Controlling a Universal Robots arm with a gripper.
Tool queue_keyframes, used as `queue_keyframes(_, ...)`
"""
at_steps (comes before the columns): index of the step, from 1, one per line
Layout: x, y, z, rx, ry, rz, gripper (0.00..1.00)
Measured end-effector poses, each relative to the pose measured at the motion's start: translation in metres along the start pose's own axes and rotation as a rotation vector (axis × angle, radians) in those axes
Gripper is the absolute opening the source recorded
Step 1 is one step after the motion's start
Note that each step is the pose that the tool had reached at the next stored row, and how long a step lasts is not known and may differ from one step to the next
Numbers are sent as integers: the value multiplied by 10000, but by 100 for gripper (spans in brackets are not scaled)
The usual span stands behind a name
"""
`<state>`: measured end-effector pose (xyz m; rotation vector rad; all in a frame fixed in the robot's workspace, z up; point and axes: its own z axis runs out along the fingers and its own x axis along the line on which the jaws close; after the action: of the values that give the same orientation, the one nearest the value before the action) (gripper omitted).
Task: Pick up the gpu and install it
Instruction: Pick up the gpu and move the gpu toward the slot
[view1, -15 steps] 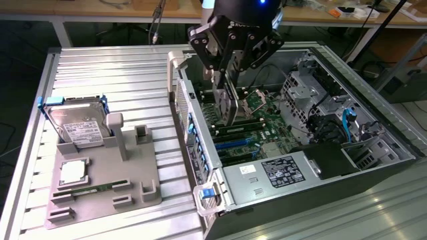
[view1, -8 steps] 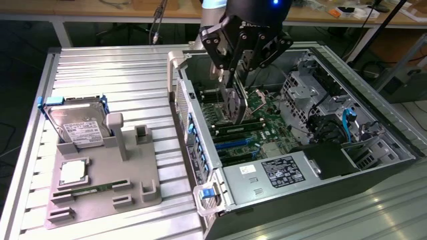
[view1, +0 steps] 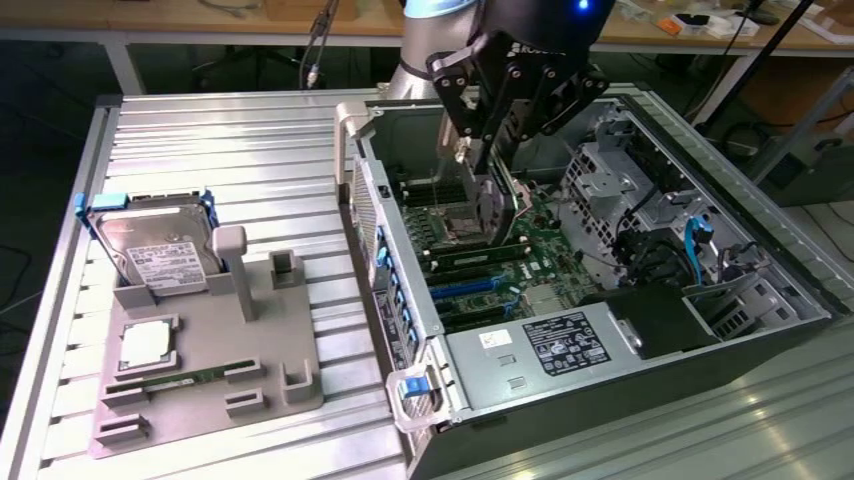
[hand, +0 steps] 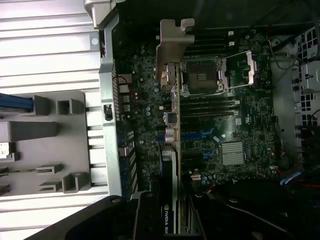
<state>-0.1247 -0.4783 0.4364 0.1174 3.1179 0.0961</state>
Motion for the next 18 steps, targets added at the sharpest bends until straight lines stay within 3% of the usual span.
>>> queue_keyframes(18,-424,31,10,-1,0,1,27)
